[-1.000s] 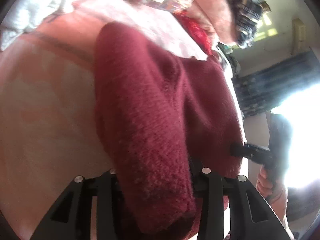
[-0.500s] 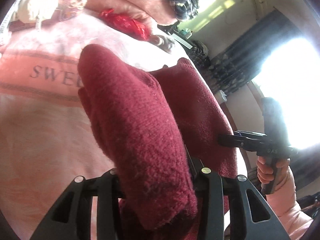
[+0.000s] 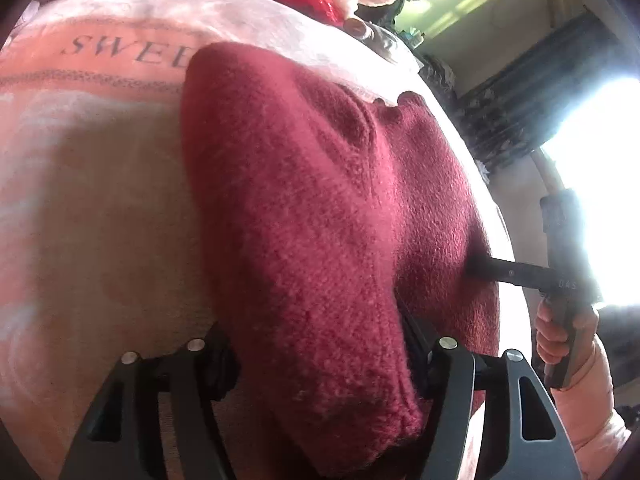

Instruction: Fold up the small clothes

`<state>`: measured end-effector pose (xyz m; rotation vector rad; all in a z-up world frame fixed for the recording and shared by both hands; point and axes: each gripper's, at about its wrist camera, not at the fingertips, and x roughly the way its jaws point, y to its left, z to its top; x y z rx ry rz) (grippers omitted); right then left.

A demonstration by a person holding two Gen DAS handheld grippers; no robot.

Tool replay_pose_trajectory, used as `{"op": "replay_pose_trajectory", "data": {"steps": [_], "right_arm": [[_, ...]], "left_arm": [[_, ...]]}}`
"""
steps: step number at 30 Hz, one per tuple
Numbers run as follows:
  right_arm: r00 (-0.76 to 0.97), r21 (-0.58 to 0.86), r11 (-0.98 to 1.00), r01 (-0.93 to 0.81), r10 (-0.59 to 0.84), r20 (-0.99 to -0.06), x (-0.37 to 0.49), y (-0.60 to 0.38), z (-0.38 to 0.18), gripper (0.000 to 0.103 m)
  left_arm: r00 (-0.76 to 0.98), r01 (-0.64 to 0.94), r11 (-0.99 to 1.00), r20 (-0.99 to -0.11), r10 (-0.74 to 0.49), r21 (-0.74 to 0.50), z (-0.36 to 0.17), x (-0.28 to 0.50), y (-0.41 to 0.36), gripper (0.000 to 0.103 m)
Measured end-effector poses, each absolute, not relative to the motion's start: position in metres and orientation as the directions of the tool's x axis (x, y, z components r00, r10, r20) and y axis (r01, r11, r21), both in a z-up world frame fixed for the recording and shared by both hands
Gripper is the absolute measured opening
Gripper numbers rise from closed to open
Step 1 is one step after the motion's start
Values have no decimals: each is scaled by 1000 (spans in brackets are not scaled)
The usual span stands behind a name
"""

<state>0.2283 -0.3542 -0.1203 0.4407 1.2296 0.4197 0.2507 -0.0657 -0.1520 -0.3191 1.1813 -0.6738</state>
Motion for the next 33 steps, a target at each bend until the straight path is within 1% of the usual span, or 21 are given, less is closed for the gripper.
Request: {"op": "replay_pose_trajectory", "data": {"steps": [2,3,5,9,13,15,16,17,20,23,26,28,30,32,33], "right_arm": [[289,553,831,-62,546,-787,222,-357,-116,46],[295,562,825,-57,552,-780,216,-360,-113,49],[284,573,818,-61,564,-775,201,-361,-109,55],[232,580,811,-74,579,-781,168,-356,-118,58],[195,577,815,-46,574,-795,149,-357,-136,58],[182,599,800,-38,594,-783,142,-358,-144,49],[181,610,791,-42,607,-774,139,-358,-145,30],[184,624,780,-48,621,-762,137,-358,-144,25],[216,584,809,-67,583,-783,131,-355,-133,20],[212,559,828,-44,554,-805,128,-352,-144,20],[210,587,810,-12,576,-790,126,-356,-156,21],[216,579,815,-19,569,-793,124,-355,-154,22],[224,579,815,-18,567,-792,123,-355,-150,26],[233,581,814,1,565,-792,121,-356,-142,37],[238,562,827,0,545,-804,121,-355,-137,39]], "left_arm": [[230,318,781,-755,-614,-538,-146,247,-62,70],[233,318,784,-757,-610,-534,-144,245,-62,71],[259,303,797,-760,-596,-523,-135,235,-50,76],[322,291,829,-767,-554,-477,-130,218,-42,76],[328,278,847,-784,-527,-453,-133,202,-45,76],[347,276,860,-790,-505,-428,-135,193,-43,77],[358,280,866,-792,-495,-415,-135,189,-41,77],[368,284,871,-793,-485,-401,-135,188,-43,77],[403,293,885,-793,-458,-363,-129,185,-46,77],[415,296,895,-799,-436,-335,-134,183,-46,77],[398,280,896,-808,-435,-345,-147,182,-46,78],[409,291,897,-804,-432,-334,-147,180,-45,78],[408,285,897,-803,-434,-339,-144,181,-44,78],[401,255,898,-806,-435,-357,-139,182,-43,78],[401,243,903,-810,-427,-355,-136,180,-41,78]]}}
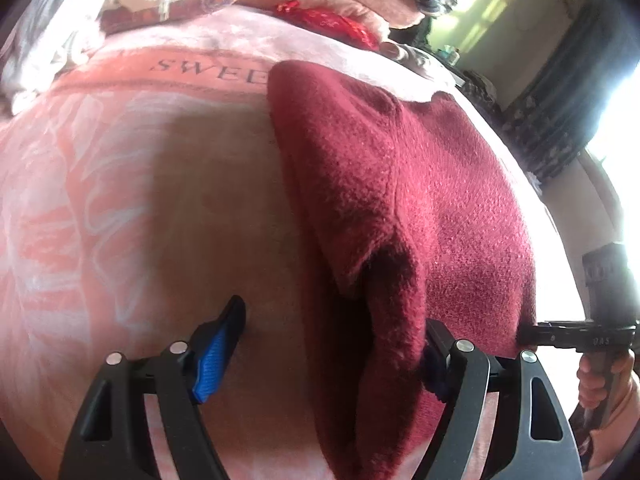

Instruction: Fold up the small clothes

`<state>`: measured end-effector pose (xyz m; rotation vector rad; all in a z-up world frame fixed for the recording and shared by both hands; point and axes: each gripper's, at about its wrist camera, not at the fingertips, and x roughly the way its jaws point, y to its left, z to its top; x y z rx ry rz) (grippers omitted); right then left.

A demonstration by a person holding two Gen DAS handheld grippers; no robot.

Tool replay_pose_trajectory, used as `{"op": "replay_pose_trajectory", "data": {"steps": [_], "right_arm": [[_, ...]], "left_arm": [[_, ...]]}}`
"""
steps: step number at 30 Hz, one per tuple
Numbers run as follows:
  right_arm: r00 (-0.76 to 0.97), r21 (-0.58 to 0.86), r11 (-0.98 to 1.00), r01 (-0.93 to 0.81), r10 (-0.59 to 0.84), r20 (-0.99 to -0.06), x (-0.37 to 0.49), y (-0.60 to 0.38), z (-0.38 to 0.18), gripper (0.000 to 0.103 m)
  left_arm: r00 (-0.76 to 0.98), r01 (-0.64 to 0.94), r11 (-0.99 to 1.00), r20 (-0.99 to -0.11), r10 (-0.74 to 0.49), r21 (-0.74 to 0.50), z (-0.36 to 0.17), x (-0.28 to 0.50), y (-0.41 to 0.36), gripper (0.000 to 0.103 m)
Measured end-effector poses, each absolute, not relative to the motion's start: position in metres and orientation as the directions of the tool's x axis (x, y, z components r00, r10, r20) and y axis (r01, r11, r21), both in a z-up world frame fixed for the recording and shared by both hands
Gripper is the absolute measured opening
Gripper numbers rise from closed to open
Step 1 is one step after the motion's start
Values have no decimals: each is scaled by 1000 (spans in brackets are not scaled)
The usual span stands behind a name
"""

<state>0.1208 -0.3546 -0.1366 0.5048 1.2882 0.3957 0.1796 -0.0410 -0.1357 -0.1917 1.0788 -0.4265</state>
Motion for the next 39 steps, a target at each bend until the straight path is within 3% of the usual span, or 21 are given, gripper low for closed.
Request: {"op": "replay_pose_trajectory", "data": {"steps": [1,3,6,12,16,22,30,39], "right_arm": [[248,524,852,-10,509,-824,119,-352,-129,42],[276,431,902,-23,420,-865,115,-346,-110,60],[313,353,935,-29,344,-885,108,-338,-86,63],[368,241,970,22,216,-904,86,-331,-43,84],[416,225,974,12,199,-887,63,-322,-17,88],[459,180,983,21,151,-876,33,-315,0,88],[505,249,967,51,190,-842,1,-311,21,94],[484,145,989,14,120,-867,-26,-283,5,97]], "left_arm": [[407,234,908,-814,-415,-347,-133,178,-41,78],[441,216,931,-821,-362,-295,-120,168,-37,80],[482,194,951,-821,-307,-241,-97,156,-34,83],[533,113,972,-813,-233,-204,-44,127,-23,90],[550,74,991,-824,-134,-112,-14,104,-24,99],[581,76,997,-811,-65,-26,10,67,-29,99],[619,74,995,-780,-94,-61,30,27,-34,99],[575,136,990,-809,-118,-48,16,1,-46,99]]}}
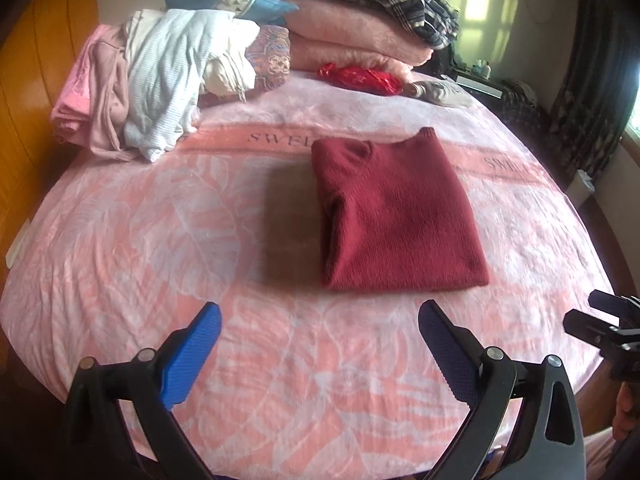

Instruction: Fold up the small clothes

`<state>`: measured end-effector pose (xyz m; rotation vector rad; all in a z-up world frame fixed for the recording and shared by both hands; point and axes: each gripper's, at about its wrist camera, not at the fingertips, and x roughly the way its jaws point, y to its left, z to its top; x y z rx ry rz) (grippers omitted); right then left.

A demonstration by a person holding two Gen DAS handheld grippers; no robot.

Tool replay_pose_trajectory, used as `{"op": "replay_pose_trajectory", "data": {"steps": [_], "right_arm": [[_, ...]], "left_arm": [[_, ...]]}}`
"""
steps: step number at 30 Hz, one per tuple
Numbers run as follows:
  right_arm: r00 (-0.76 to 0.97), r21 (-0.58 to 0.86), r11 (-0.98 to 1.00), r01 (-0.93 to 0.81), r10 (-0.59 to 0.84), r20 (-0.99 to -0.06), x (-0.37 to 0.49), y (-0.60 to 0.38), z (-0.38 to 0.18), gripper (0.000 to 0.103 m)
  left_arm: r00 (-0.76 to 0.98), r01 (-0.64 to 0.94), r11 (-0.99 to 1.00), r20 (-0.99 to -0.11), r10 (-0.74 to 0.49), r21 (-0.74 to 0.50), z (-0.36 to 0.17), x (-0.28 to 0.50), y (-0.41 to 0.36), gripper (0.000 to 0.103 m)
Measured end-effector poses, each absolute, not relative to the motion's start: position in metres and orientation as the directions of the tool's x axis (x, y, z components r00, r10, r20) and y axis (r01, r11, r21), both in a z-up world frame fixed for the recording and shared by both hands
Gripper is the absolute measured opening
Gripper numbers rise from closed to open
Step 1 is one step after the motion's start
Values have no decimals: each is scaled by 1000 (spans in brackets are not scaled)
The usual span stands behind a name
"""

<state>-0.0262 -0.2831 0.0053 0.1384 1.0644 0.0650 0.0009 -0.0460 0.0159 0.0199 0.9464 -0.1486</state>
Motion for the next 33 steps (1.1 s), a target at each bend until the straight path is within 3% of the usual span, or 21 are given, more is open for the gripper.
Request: {"op": "replay_pose_trajectory", "data": {"steps": [33], "right_arm": [[477,199,980,0,175,-861,-20,-276,-2,97]], "left_arm": [[600,148,989,-795,-86,5,6,-17,-43,99]]}}
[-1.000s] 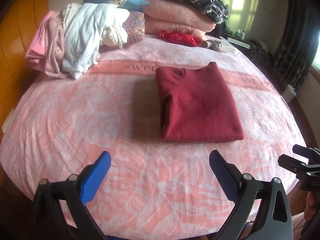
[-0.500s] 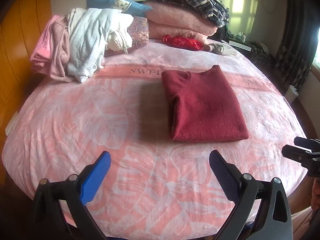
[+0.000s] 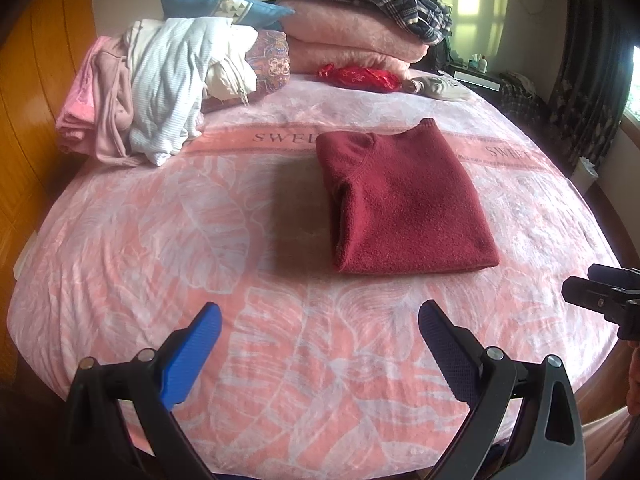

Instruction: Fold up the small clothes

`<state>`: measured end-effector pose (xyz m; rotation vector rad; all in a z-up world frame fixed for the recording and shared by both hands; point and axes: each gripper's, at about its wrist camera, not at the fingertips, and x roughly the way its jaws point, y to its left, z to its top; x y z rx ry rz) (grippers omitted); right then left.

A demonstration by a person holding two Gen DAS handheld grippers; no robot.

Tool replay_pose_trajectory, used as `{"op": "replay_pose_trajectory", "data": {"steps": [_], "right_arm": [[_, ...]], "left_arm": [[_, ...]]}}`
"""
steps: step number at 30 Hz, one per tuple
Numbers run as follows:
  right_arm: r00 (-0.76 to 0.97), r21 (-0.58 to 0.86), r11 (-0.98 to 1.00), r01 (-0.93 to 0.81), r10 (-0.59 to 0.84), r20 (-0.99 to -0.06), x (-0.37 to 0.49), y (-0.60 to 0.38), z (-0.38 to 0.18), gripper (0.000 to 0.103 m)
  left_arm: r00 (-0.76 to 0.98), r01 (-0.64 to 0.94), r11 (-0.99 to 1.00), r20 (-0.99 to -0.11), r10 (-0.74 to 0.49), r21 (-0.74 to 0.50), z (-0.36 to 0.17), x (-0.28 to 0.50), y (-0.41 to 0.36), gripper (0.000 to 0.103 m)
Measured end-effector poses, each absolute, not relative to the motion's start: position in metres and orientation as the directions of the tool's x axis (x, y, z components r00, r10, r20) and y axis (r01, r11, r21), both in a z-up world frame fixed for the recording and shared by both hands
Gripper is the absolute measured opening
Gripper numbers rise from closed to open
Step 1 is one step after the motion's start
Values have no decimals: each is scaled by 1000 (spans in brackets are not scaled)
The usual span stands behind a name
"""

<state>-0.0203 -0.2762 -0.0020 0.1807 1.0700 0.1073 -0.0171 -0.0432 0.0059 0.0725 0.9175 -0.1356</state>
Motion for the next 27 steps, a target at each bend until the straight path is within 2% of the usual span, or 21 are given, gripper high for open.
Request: {"op": "replay_pose_trajectory", "data": {"steps": [27], "right_arm": [[470,193,981,-2,172,-866,-21,-280,-4,97]], "left_arm": [[596,144,989,-801,-65,26,1,-16,-48,99]]}}
